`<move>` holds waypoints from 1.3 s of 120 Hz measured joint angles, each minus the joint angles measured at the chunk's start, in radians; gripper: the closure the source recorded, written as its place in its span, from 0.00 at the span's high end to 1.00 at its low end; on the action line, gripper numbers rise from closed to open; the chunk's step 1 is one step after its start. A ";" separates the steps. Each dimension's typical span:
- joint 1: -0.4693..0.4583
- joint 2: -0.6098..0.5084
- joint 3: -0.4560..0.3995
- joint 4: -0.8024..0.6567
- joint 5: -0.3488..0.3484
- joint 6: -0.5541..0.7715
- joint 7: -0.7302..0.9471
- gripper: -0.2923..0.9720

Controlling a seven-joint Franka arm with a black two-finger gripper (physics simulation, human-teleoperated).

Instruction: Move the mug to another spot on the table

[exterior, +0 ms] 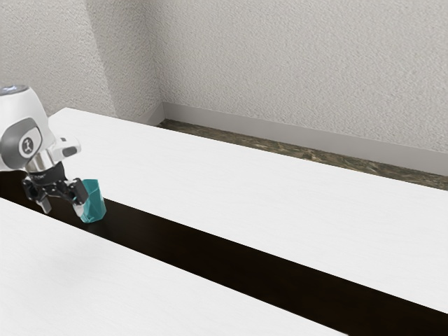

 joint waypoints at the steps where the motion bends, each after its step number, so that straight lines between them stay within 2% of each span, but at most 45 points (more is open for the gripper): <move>1: 0.000 0.004 0.000 0.001 0.000 0.002 -0.001 0.77; 57: 0.048 0.185 0.002 0.050 0.019 0.151 -0.042 0.77; 79: 0.068 0.221 0.000 0.051 0.030 0.225 -0.041 0.77; 102: 0.019 0.253 -0.001 0.052 0.031 0.294 -0.041 0.77; 156: 0.040 0.315 -0.001 0.094 0.032 0.335 -0.040 0.77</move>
